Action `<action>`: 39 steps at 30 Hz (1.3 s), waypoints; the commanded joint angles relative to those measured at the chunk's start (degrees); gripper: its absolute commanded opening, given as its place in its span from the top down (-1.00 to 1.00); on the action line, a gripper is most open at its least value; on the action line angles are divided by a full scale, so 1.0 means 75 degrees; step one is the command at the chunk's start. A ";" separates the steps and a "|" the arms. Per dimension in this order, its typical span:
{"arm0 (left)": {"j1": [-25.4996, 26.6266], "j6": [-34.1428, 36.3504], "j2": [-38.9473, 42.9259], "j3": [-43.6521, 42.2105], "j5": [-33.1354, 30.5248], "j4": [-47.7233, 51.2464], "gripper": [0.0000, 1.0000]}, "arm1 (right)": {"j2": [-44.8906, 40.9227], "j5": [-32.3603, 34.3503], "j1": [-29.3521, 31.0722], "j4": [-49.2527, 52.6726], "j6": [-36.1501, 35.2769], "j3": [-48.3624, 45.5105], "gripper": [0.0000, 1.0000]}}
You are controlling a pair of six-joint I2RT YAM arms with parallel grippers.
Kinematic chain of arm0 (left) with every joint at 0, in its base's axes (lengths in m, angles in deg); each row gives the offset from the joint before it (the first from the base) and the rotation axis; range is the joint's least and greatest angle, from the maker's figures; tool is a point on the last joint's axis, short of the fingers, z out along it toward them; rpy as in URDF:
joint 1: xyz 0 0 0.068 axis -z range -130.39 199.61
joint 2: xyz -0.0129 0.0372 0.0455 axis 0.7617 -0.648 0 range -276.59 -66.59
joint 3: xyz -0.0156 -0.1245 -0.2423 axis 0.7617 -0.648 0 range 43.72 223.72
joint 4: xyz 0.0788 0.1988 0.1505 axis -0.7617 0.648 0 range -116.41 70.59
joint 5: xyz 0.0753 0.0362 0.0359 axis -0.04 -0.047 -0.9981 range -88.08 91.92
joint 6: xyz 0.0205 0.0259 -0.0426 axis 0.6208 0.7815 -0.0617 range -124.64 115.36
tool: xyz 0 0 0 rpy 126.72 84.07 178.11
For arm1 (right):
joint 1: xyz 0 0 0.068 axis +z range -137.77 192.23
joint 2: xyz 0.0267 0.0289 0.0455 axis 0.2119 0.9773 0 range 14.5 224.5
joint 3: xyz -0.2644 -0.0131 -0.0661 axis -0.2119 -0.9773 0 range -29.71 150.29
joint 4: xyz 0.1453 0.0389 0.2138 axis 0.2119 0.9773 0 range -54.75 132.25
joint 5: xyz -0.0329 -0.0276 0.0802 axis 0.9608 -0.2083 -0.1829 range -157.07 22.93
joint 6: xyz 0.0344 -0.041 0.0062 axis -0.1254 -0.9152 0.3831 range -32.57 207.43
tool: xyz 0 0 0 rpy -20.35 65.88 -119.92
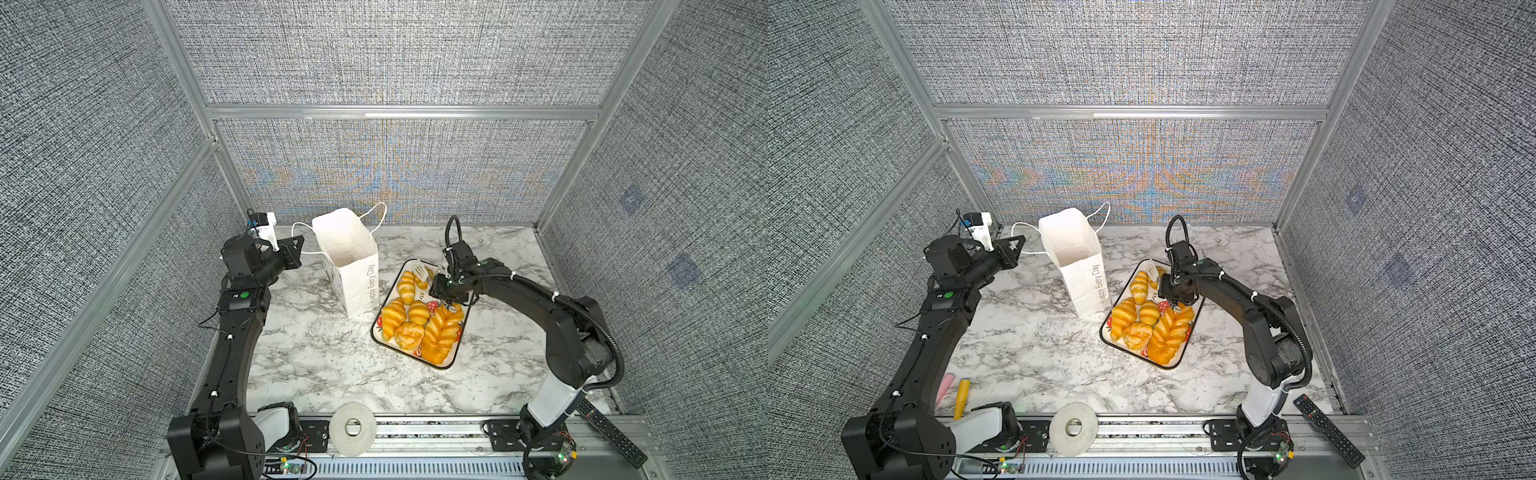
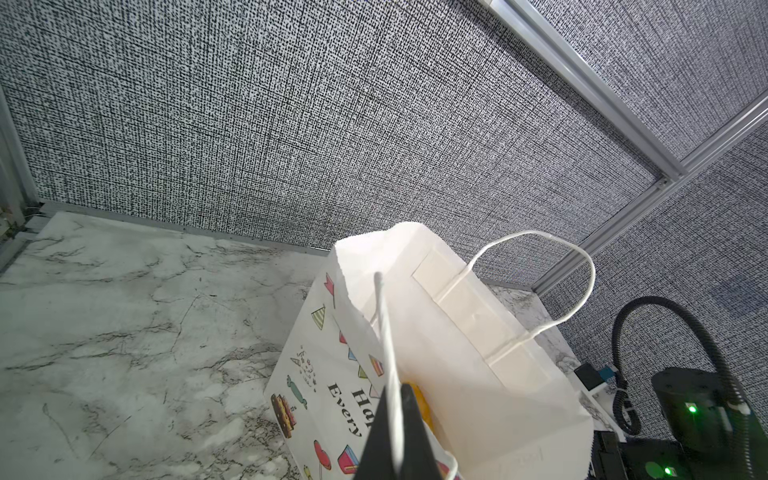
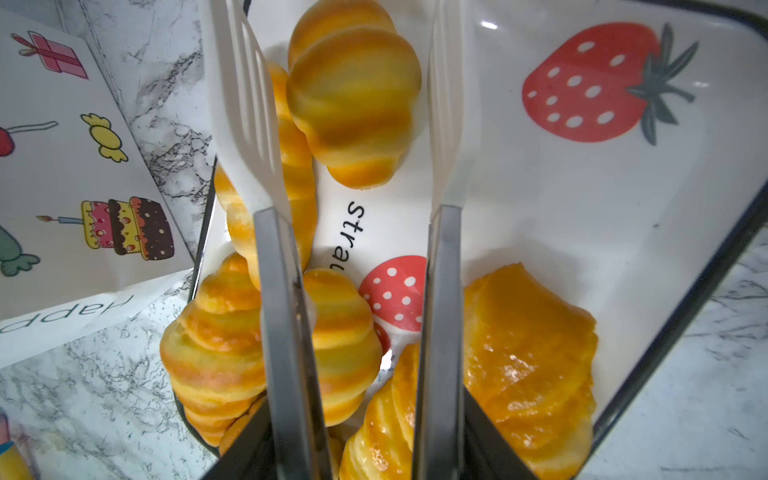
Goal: Place the fake bread into the paper bag
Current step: 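Lower the tongs with the right gripper onto a striped croissant on the tray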
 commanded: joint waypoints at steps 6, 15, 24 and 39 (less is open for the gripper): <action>-0.0020 0.0041 0.0015 0.0041 0.0051 -0.0041 1.00 | 0.0058 0.0314 0.0105 0.0136 -0.0065 0.0094 -0.03; -0.0020 0.0041 0.0016 0.0036 0.0053 -0.0040 1.00 | 0.0165 0.0614 0.0260 0.0347 -0.0154 0.0302 -0.02; -0.0018 0.0041 0.0014 0.0036 0.0053 -0.0029 1.00 | 0.0280 0.0757 0.0345 0.0432 -0.0204 0.0422 -0.01; -0.0020 0.0038 0.0014 0.0038 0.0051 -0.0028 1.00 | 0.0223 0.0828 0.0370 0.0478 -0.0227 0.0435 0.18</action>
